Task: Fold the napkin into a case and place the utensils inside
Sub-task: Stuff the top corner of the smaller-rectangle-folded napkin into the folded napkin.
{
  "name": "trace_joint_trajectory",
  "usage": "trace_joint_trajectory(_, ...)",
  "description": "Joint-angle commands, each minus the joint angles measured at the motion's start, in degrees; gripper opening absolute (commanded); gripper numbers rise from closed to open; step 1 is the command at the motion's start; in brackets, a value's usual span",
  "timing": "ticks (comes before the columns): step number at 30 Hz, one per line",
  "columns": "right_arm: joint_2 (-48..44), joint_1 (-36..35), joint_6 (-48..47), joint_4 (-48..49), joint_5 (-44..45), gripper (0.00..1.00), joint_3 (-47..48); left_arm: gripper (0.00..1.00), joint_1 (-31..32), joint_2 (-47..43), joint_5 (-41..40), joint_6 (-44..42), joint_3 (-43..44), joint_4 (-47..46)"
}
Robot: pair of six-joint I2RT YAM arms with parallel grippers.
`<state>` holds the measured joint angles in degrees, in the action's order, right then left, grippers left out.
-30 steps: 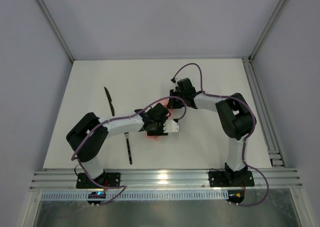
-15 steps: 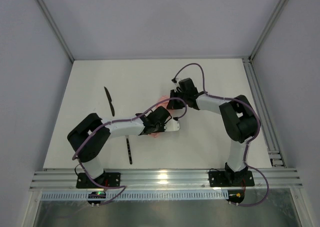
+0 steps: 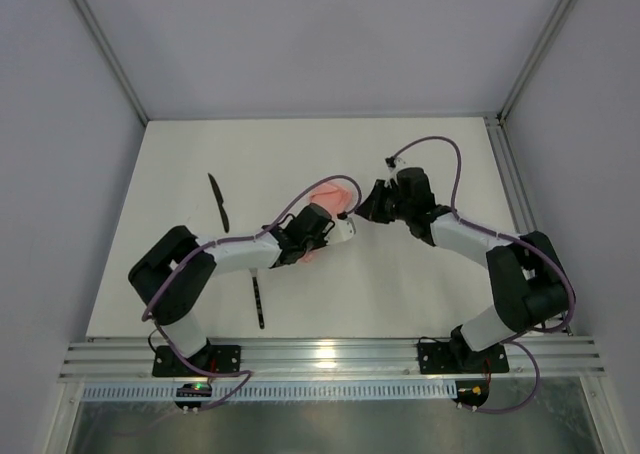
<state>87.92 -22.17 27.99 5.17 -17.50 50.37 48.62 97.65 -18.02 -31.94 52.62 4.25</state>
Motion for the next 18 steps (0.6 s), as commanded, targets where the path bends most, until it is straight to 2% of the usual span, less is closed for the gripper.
trace_joint_trajectory(1, -0.91, -0.59, 12.04, 14.97, -2.53, 0.06, -11.65, 0.0, -1.59, -1.05, 0.18, 3.82, 1.96, -4.25)
trace_joint_trajectory(3, -0.47, -1.72, 16.73, 22.91, -3.68, 0.04, -15.81, 0.0, -2.21, -0.79, 0.53, 4.87, 1.87, -6.09)
trace_joint_trajectory(4, -0.03, -2.6, 18.58, 29.83, -3.51, 0.04, -18.44, 0.0, -2.56, -0.7, 0.7, 5.31, 1.96, -6.79)
trace_joint_trajectory(10, 8.22, -11.29, 26.76, 44.01, -0.18, 0.04, -17.59, 0.0, -3.18, -1.05, 1.94, 6.89, 2.14, -7.33)
trace_joint_trajectory(13, 12.87, -13.41, 31.23, 50.35, 2.37, 0.04, -17.41, 0.0, -3.27, -1.32, 2.72, 7.16, 2.22, -6.8)
trace_joint_trajectory(18, 18.94, -15.26, 35.02, 55.63, 3.96, 0.04, -14.87, 0.0, -3.71, -1.49, 5.1, 8.91, 2.49, -5.31)
